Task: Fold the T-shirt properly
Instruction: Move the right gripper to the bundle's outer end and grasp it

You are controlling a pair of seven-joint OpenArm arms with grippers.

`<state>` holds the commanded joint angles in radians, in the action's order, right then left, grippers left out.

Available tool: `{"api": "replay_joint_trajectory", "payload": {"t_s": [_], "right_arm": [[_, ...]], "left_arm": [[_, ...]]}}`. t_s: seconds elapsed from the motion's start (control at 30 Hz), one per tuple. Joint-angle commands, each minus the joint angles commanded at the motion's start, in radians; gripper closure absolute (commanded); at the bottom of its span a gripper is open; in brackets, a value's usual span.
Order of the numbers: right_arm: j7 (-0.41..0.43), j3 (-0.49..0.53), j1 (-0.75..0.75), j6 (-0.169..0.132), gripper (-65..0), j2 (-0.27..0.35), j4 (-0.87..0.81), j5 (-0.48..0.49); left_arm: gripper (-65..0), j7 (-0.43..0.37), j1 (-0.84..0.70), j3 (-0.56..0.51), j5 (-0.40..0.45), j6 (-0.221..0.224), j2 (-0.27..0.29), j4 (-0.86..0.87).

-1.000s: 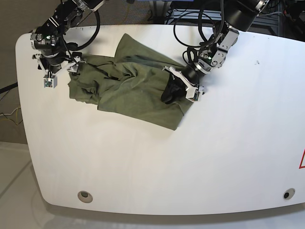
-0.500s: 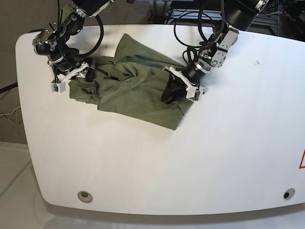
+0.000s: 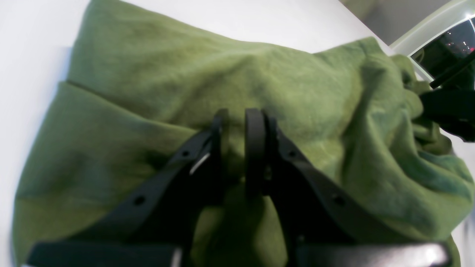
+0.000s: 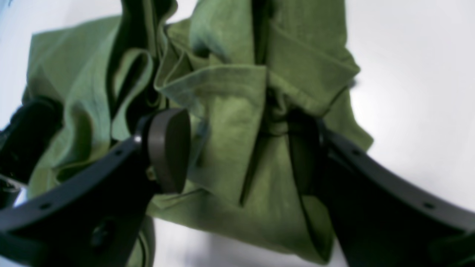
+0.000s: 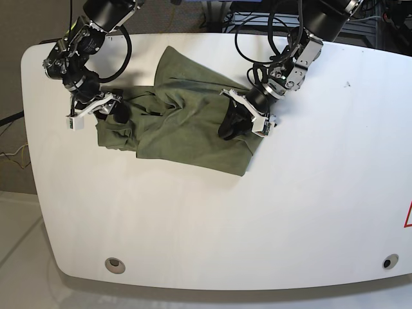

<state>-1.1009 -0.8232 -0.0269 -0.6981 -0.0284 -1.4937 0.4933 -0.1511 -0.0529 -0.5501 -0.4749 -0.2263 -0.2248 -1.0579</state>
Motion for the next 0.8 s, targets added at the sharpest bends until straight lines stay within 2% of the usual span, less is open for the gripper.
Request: {"api": "replay_joint_trajectory", "payload": {"t_s": [0.47, 0.8], "right_arm": [[-0.003, 0.003, 0.021, 0.0, -40.1, 0.0, -0.018, 0.005], [-0.005, 0.0, 0.029, 0.0, -40.1, 0.002, -0.178, 0.005]], "left_arm": [[-7.3, 0.0, 0.0, 0.0, 0.0, 0.0, 0.0, 0.0], [-7.3, 0.0, 0.002, 0.0, 0.0, 0.0, 0.0, 0.0]]}}
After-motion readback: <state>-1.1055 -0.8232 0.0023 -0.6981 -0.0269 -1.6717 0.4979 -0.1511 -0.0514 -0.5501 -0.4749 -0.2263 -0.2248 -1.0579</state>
